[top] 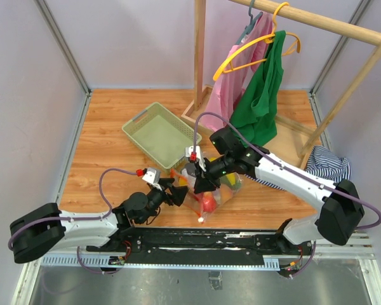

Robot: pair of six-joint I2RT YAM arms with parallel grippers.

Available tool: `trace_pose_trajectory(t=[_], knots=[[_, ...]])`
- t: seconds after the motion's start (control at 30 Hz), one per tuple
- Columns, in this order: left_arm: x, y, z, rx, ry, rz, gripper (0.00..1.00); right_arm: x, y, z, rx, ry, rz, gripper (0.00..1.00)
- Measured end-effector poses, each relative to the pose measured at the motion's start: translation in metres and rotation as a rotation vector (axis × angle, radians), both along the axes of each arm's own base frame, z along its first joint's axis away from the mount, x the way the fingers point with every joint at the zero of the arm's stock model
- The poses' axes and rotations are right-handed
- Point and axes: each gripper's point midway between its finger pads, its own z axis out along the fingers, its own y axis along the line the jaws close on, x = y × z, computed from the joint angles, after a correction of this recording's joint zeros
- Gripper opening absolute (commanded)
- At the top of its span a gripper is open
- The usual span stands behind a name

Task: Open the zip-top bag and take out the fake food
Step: Pick up the fake fruit from the zipper food storage bag.

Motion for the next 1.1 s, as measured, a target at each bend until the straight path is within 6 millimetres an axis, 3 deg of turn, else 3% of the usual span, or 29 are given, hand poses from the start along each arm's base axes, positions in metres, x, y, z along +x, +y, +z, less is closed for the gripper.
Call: trace_pose_trajectory(t=[0.1, 0.27, 0.4, 0.53, 0.6, 0.77, 0.9, 1.1], knots=[[0.000, 0.006, -0.014, 0.019, 0.049, 0.007, 0.84, -0.003, -0.003, -0.001, -0.009, -0.005, 0.023, 0.53], [0.000, 0.009, -0.025, 0.009, 0.102, -0.005, 0.79, -0.009, -0.009, 0.009, 0.005, -0.017, 0.088, 0.58], [0.002, 0.009, -0.031, 0.009, 0.131, -0.020, 0.69, 0.001, -0.015, 0.024, 0.033, -0.049, 0.072, 0.51], [-0.001, 0.007, -0.040, 0.036, 0.152, -0.059, 0.64, 0.026, -0.020, 0.020, -0.012, -0.076, -0.020, 0.37], [-0.003, 0.004, -0.043, 0.049, 0.160, -0.085, 0.64, 0.036, -0.018, 0.015, -0.041, -0.064, -0.044, 0.35], [-0.003, -0.002, -0.042, 0.051, 0.172, -0.119, 0.69, 0.051, -0.011, -0.015, -0.132, -0.018, -0.062, 0.34], [0.002, -0.001, -0.040, 0.031, 0.199, -0.104, 0.71, 0.060, -0.005, -0.037, -0.207, 0.012, -0.071, 0.22], [0.005, 0.001, -0.042, -0.009, 0.269, -0.072, 0.76, 0.092, 0.012, -0.054, -0.272, -0.019, -0.142, 0.06]])
